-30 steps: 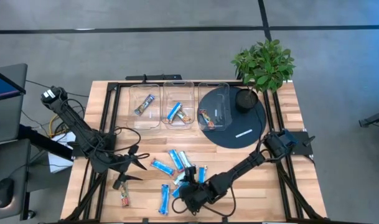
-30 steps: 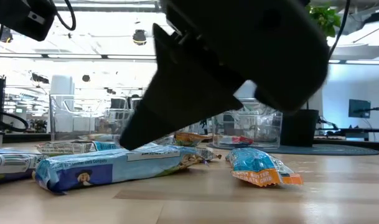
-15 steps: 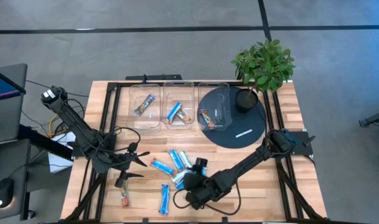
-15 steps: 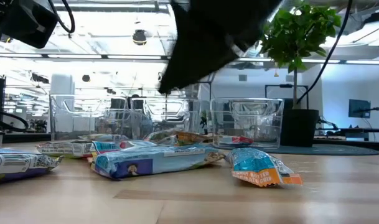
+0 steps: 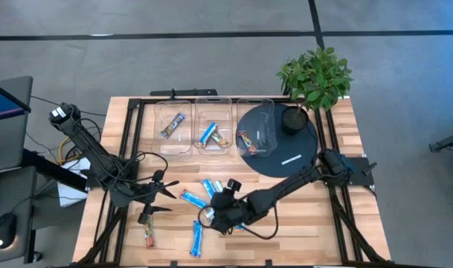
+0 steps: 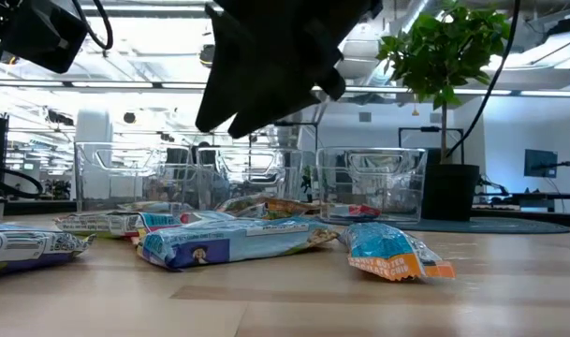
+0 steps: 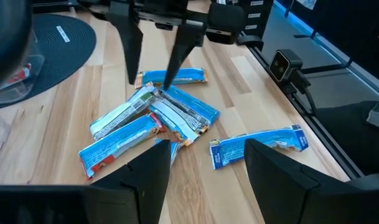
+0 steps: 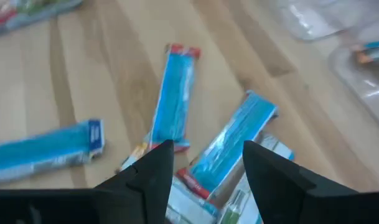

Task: Pick and place Granola Bars by type
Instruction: Put the red granola bar into the right transparent bin

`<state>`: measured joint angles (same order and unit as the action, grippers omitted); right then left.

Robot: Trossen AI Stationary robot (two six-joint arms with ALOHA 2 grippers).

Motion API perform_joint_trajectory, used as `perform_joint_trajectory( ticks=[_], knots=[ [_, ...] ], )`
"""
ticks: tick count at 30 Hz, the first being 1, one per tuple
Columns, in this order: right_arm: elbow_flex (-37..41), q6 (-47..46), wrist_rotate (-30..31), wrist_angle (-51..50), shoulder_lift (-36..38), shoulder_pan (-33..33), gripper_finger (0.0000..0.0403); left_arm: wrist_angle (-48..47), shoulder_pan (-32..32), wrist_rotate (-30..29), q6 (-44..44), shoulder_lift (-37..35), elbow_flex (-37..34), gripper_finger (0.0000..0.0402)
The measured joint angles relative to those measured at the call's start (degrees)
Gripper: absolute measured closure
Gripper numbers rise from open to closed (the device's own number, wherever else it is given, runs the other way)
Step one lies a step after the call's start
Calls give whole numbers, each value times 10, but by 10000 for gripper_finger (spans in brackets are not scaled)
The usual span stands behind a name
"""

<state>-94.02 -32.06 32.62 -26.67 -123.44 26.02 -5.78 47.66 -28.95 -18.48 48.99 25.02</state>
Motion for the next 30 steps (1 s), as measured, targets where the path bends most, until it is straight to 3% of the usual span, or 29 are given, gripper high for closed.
perform_joint_trajectory(
  ticks=[7,14,24,30],
  knots=[
    [0,65,-42,20,-5,-3,221,0,0,0,0,0,0,203],
    [2,185,-86,141,-36,-7,212,0,0,-1,0,0,0,203],
    [0,179,-89,200,-57,-46,206,-11,0,-3,0,0,0,203],
    [0,106,-78,166,-64,-62,193,-12,0,-3,-2,0,0,203]
  ],
)
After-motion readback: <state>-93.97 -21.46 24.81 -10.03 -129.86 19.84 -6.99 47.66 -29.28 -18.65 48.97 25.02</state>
